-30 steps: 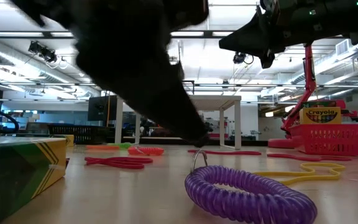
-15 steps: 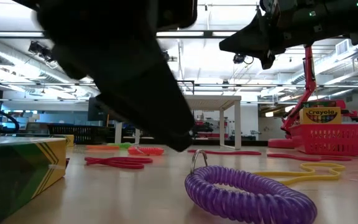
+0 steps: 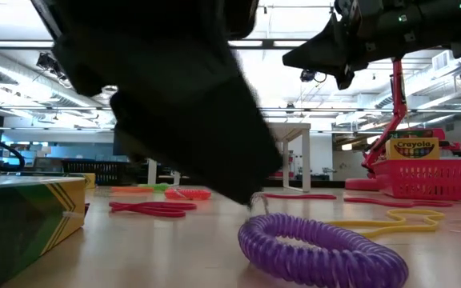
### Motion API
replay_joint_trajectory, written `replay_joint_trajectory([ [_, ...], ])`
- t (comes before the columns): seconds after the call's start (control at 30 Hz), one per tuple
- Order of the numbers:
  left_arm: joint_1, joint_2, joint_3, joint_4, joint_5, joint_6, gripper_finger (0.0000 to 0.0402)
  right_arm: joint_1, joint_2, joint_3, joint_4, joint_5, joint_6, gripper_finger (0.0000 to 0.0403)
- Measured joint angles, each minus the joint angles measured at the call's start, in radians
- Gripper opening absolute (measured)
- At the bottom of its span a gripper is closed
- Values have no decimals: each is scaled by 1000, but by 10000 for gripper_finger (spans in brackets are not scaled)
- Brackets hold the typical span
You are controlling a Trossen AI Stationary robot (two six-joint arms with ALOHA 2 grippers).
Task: Pick & Place Office Desk Supplies
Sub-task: Put the bottom purple spring rubber band into the black bin
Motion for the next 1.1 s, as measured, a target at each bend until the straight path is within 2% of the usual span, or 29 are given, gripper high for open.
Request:
replay_joint_trajectory([
  [0.27, 3, 29, 47, -100, -48, -53, 128, 0, 0, -1, -55, 0, 0, 5],
  [0.67, 5, 29, 48, -93, -84, 6, 27, 0, 0, 0, -74, 0, 0, 5],
  [0.8, 11, 29, 48, -96, -97, 45, 6, 0, 0, 0, -81, 0, 0, 5],
  [0.9, 20, 29, 48, -95, -85, 75, 17, 0, 0, 0, -83, 0, 0, 5],
  [1.1, 33, 29, 48, -89, -99, 119, 108, 0, 0, 0, -89, 0, 0, 5],
])
